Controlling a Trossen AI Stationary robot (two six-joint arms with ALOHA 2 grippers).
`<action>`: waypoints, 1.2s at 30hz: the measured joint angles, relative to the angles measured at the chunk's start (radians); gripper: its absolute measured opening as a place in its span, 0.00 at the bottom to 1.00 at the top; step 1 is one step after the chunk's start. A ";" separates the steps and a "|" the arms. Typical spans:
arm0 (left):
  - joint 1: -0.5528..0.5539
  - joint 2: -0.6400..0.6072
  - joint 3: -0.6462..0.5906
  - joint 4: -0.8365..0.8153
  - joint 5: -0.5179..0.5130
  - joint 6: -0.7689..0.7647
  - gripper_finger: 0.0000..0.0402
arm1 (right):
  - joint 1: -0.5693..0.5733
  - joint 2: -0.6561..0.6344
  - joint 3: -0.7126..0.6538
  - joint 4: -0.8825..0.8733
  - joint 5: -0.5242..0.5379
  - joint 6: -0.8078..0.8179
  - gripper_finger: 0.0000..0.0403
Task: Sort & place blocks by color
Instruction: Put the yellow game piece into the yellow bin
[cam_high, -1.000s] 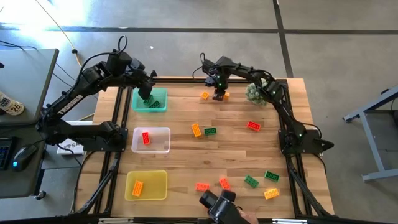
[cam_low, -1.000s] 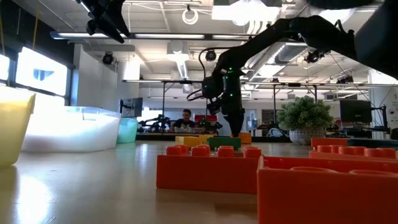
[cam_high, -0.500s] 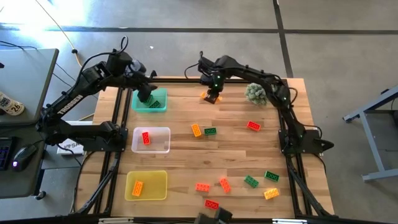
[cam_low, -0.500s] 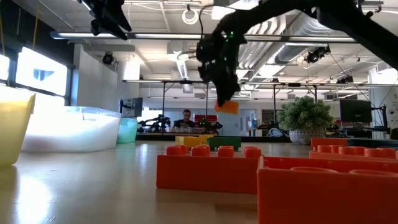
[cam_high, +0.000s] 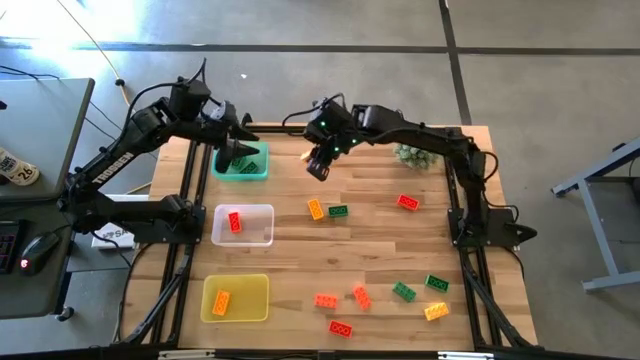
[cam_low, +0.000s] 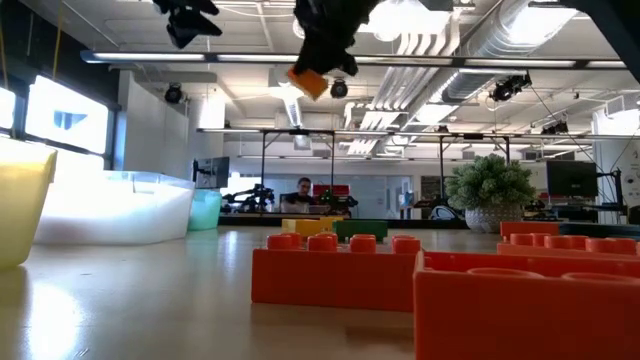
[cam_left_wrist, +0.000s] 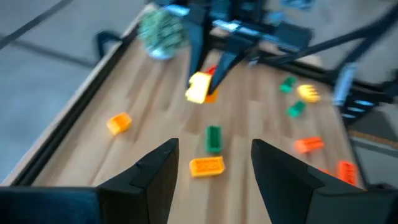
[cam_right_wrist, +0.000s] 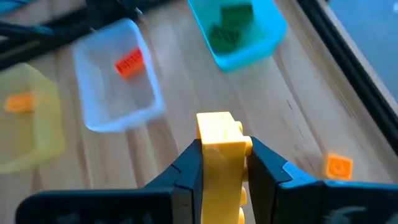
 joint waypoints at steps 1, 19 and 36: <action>-0.003 0.000 0.000 0.009 0.033 0.010 0.47 | 0.011 -0.008 0.000 0.021 0.004 0.000 0.16; -0.128 0.042 0.000 0.274 0.101 -0.173 0.47 | 0.074 -0.113 0.002 0.389 -0.051 0.000 0.16; -0.249 0.114 0.000 0.419 -0.125 -0.280 0.47 | 0.073 -0.115 0.003 0.449 -0.007 0.046 0.16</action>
